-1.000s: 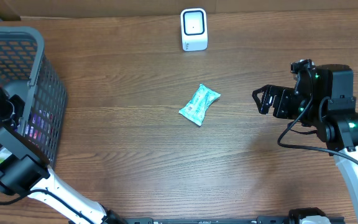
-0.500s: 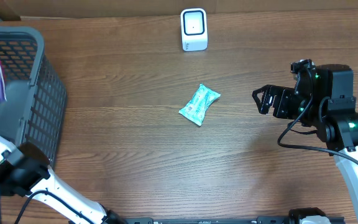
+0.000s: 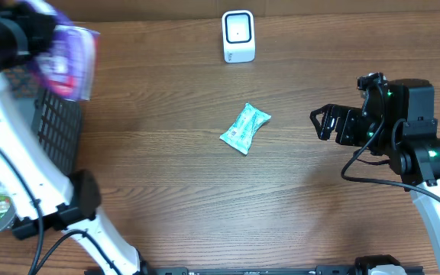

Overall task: Scan the item barcode
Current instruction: 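Carry the purple bag and drop it beside the green-white pack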

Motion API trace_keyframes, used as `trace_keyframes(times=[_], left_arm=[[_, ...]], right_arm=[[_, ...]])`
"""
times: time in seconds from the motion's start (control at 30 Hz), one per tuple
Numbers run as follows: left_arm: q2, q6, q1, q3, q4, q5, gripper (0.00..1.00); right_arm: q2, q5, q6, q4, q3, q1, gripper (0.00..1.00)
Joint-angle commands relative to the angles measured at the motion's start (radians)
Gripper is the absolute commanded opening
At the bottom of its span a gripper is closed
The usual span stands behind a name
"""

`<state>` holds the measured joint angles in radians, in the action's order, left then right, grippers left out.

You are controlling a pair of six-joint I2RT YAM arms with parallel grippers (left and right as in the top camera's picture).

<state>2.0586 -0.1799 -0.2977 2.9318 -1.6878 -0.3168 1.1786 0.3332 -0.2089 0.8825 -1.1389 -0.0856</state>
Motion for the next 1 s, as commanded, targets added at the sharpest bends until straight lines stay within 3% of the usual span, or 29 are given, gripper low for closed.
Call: trace_keyframes(times=[0.0, 0.17, 0.37, 0.57, 0.6, 0.67, 0.7, 0.77, 0.83, 0.97], left_arm=[[-0.016, 0.049, 0.151, -0.052, -0.002, 0.115, 0.04], [0.019, 0.006, 0.339, -0.246, 0.008, 0.289, 0.04], [0.092, -0.037, 0.440, -0.508, 0.033, 0.278, 0.05], [0.155, -0.040, 0.510, -0.784, 0.205, 0.276, 0.07], [0.156, -0.046, 0.515, -0.822, 0.231, 0.277, 0.12], [0.156, -0.044, 0.516, -0.889, 0.279, 0.275, 0.39], [0.157, -0.034, 0.516, -0.918, 0.292, 0.276, 0.69], [0.158, -0.026, 0.516, -0.921, 0.293, 0.276, 0.86], [0.153, -0.026, 0.513, -0.909, 0.288, 0.284, 0.97], [0.151, -0.026, 0.508, -0.822, 0.238, 0.308, 0.98]], right_arm=[[0.000, 0.001, 0.005, -0.005, -0.019, -0.005, 1.00], [0.000, 0.001, 0.005, -0.005, -0.019, -0.005, 1.00], [0.000, 0.001, 0.005, -0.005, -0.019, -0.005, 1.00], [0.000, 0.001, 0.005, -0.005, -0.019, -0.005, 1.00], [0.000, 0.001, 0.005, -0.005, -0.019, -0.005, 1.00], [0.000, 0.001, 0.005, -0.005, -0.019, -0.005, 1.00], [0.000, 0.001, 0.005, -0.005, -0.019, -0.005, 1.00], [0.000, 0.001, 0.005, -0.005, -0.019, -0.005, 1.00], [0.000, 0.001, 0.005, -0.005, -0.019, -0.005, 1.00], [0.000, 0.001, 0.005, -0.005, -0.019, -0.005, 1.00]])
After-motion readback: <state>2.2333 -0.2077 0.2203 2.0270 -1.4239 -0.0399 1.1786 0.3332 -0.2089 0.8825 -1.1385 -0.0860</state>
